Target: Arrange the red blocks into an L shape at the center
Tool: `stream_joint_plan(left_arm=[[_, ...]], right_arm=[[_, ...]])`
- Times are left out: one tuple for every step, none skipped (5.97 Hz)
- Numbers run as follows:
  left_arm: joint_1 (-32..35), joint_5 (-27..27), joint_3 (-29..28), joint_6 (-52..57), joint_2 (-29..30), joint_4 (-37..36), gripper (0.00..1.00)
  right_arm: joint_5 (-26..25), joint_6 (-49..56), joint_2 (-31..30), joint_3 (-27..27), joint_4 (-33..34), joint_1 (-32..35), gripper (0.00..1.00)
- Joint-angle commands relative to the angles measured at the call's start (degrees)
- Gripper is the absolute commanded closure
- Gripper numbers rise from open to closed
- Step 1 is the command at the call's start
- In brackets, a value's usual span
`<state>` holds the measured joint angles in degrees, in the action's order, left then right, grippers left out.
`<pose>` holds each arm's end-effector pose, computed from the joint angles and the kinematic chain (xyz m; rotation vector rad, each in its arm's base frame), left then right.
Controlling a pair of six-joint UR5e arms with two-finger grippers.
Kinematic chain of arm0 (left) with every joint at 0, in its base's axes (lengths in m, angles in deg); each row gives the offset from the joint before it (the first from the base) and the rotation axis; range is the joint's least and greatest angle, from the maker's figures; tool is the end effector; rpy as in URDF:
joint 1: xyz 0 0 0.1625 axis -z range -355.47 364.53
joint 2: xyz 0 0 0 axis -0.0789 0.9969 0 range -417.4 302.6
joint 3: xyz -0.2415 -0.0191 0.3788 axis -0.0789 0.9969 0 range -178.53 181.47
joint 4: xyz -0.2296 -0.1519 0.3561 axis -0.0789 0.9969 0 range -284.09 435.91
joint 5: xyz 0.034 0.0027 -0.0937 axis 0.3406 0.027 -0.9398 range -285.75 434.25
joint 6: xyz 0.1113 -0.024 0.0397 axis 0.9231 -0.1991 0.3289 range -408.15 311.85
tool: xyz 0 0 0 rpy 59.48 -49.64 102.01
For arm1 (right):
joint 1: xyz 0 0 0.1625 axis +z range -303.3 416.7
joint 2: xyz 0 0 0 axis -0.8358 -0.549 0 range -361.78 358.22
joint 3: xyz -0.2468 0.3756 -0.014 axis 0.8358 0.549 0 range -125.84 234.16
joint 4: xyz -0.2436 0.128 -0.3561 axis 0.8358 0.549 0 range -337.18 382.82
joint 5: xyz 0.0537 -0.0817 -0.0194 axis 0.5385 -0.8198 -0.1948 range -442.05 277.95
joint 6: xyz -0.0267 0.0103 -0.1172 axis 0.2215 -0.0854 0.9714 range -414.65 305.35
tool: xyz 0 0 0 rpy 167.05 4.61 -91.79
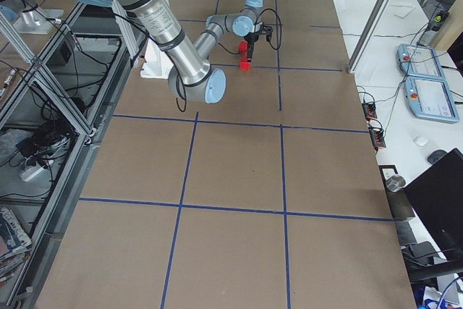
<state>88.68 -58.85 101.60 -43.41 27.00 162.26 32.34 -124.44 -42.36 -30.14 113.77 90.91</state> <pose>-0.0012 -0.4884 0.6626 0.0073 0.7534 0.1819 -0.6146 -0.5188 0.1708 -0.0247 -0.8383 0.0709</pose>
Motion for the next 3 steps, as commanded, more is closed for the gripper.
stream_joint_plan(left_arm=[[-0.22,0.38,1.73,-0.43,0.06,0.04,0.00],[-0.22,0.04,2.00,-0.61,0.59,0.21,0.00],[-0.31,0.04,2.78,-0.53,2.33,0.47,0.00]], right_arm=[[4.95,10.83,-5.69,-0.86,0.19,7.77,0.00],[8.53,17.52,-10.17,-2.17,0.37,12.85,0.00],[9.79,25.68,-15.70,-4.88,0.37,16.47,0.00]])
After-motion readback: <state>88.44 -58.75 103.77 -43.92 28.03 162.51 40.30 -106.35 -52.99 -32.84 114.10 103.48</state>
